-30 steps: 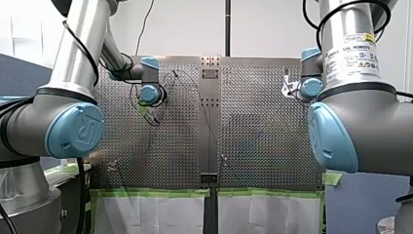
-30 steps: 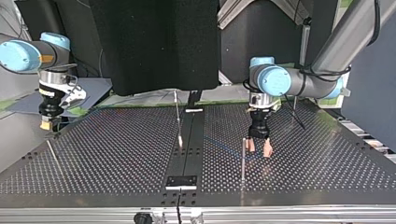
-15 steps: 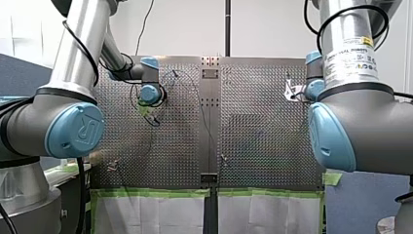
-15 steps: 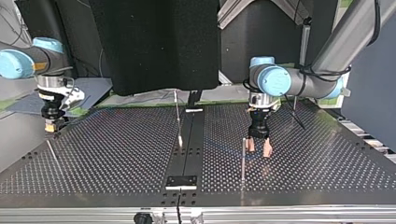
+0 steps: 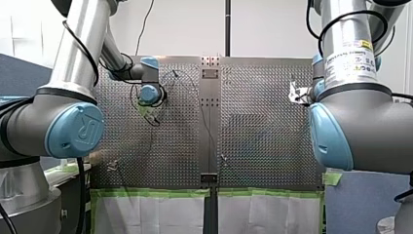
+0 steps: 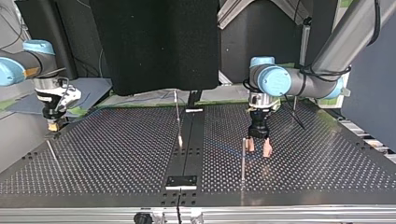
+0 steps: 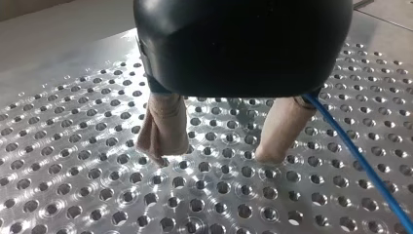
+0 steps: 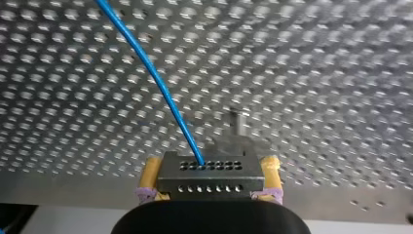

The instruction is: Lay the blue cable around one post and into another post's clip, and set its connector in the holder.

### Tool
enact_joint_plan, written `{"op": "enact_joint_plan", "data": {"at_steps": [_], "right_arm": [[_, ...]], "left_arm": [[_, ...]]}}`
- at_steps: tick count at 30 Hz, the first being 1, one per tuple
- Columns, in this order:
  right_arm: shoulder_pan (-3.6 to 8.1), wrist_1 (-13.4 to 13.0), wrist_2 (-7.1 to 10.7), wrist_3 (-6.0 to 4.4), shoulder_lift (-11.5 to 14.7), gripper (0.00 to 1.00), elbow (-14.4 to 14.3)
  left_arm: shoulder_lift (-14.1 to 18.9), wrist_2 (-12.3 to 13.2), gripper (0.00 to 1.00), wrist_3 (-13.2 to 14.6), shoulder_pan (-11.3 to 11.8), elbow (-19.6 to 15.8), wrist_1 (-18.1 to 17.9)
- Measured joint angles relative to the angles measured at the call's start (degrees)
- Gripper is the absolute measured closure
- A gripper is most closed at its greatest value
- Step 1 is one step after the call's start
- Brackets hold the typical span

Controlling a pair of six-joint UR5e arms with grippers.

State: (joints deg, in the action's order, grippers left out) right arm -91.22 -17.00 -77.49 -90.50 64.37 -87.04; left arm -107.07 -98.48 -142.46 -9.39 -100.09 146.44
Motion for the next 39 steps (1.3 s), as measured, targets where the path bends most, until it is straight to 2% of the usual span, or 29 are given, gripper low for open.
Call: {"op": "enact_joint_plan", "data": {"at_steps": [8,17,20,27,31,39], "right_arm": [[0.96,-1.05,4.05,-0.92,-0.56,1.00,0.31],[2.21,-1.74,8.42,-1.06,-0.64,1.00,1.03],[2.80,-2.07,9.46,-1.04,-0.68,1.00,1.04],[4.18,-2.88,10.62,-0.78,-0.87,1.00,1.25],[4.75,-3.02,11.02,0.04,-1.07,1.00,1.44],[5.10,-2.91,12.06,3.47,-2.33,1.00,2.52]], "left_arm": [[0.00,0.00,0.00,0.00,0.01,0.00,0.00],[0.00,0.07,0.00,-0.25,0.05,0.00,0.00],[0.00,0.08,0.00,-0.26,0.05,0.00,0.00],[0.00,0.09,0.00,-0.26,0.00,0.00,0.00],[-0.01,0.09,0.00,-0.20,-0.05,0.00,0.00],[0.00,0.09,0.00,-0.21,-0.11,0.00,0.00]]}}
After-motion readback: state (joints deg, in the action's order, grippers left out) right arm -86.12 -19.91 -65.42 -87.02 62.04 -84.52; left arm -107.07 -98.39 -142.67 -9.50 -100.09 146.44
